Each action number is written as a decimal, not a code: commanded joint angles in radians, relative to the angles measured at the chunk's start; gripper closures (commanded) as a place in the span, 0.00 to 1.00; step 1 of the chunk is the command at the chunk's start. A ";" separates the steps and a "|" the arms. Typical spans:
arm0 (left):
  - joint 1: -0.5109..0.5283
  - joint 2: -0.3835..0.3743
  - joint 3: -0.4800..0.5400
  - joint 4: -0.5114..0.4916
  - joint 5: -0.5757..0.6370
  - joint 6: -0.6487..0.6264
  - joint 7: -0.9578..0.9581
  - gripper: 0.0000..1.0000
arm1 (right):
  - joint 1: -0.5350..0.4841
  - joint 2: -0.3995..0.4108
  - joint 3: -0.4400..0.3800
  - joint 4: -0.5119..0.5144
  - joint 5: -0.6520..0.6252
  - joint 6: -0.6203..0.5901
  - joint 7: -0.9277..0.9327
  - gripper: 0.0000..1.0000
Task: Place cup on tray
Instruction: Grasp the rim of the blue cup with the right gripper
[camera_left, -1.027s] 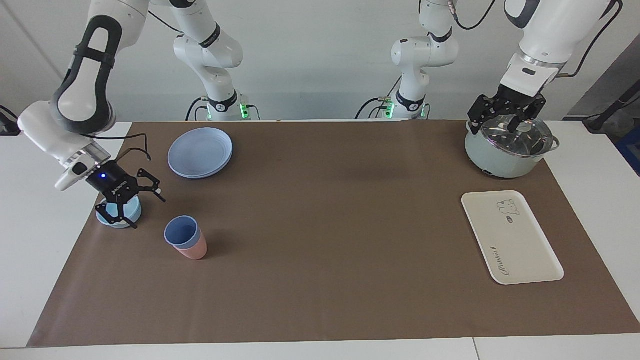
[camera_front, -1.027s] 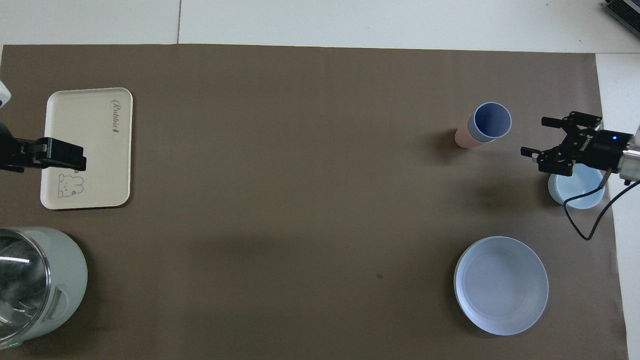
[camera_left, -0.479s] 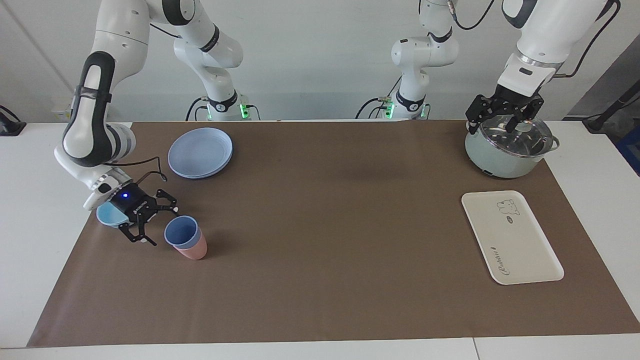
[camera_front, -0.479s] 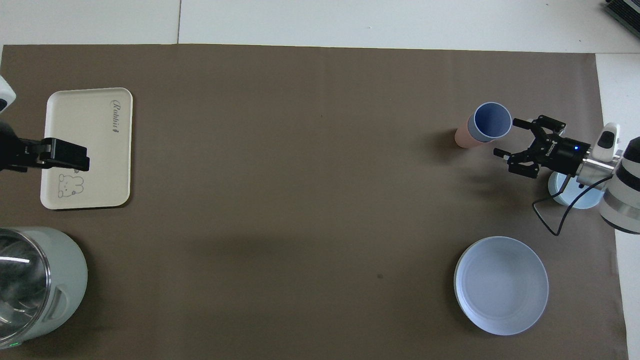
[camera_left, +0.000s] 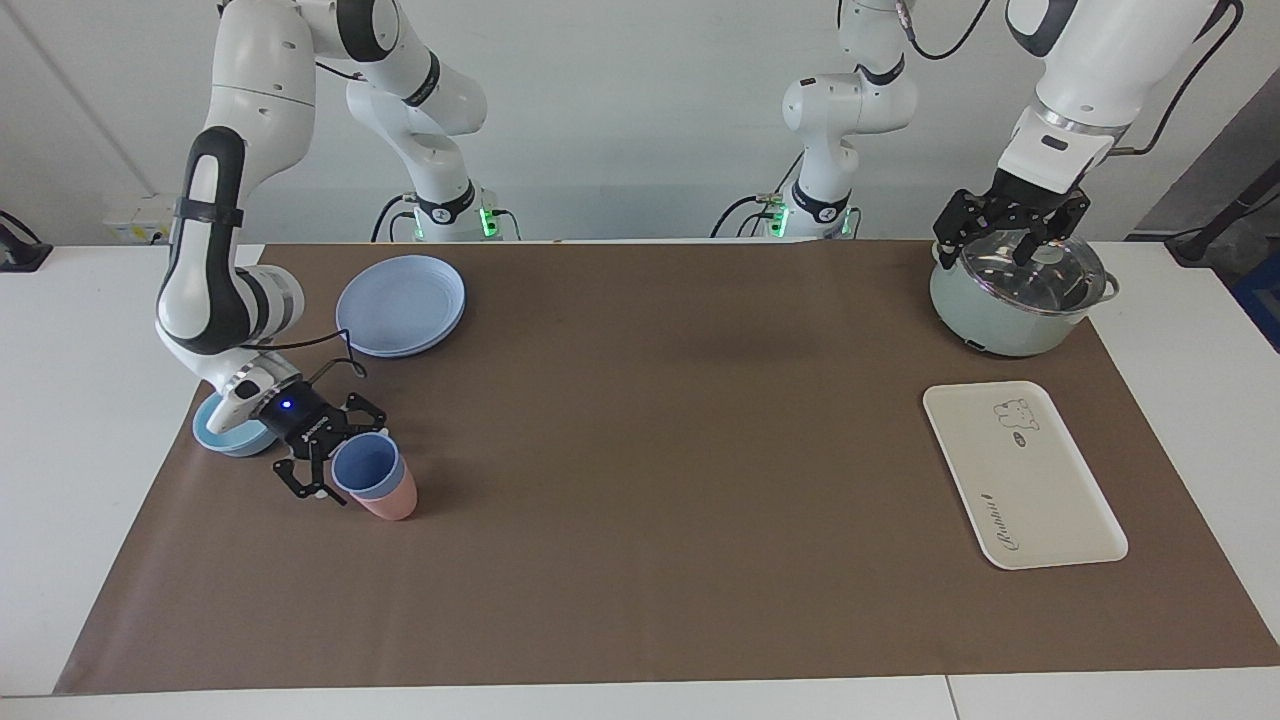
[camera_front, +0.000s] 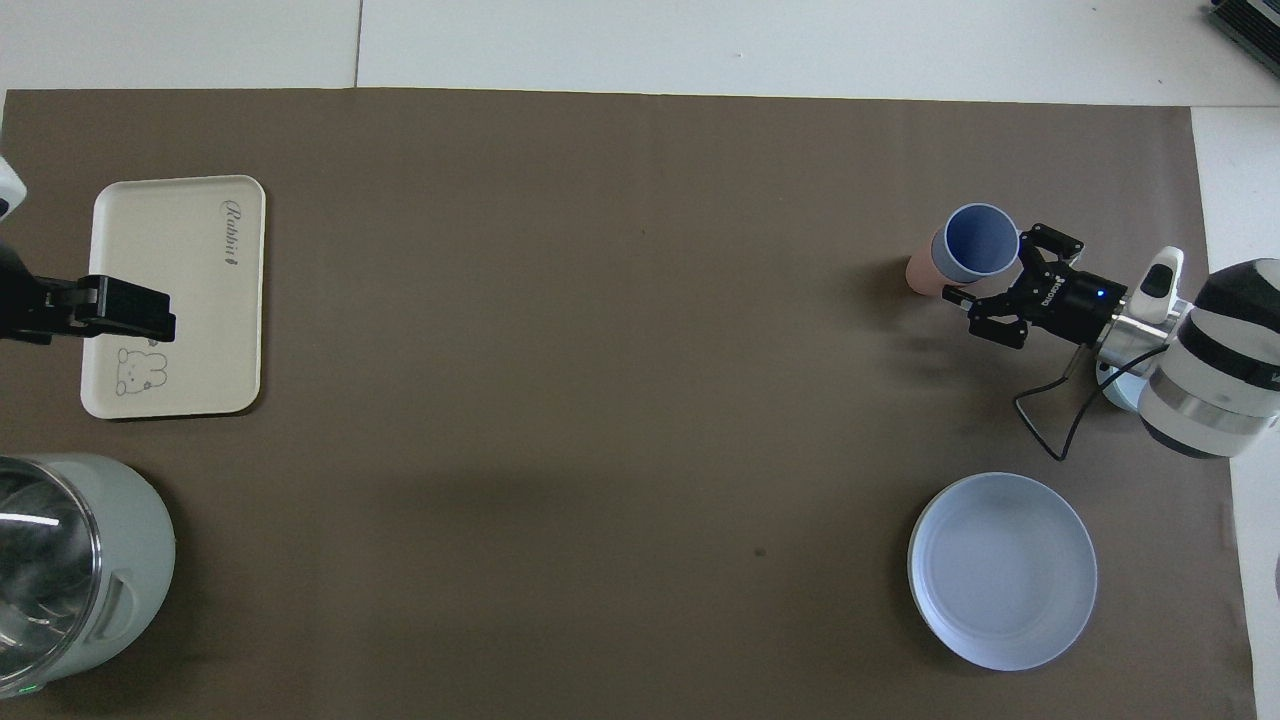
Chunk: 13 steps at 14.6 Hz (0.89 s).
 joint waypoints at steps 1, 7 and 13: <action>0.010 -0.030 -0.001 -0.033 -0.005 0.019 0.000 0.00 | -0.003 -0.003 0.000 -0.013 0.029 0.019 -0.041 0.00; 0.011 -0.030 -0.001 -0.035 -0.005 0.041 0.002 0.00 | 0.045 -0.003 0.000 -0.034 0.094 0.053 -0.086 0.04; 0.011 -0.030 0.000 -0.036 -0.012 0.039 0.000 0.00 | 0.048 -0.016 0.002 -0.024 0.133 0.082 -0.103 1.00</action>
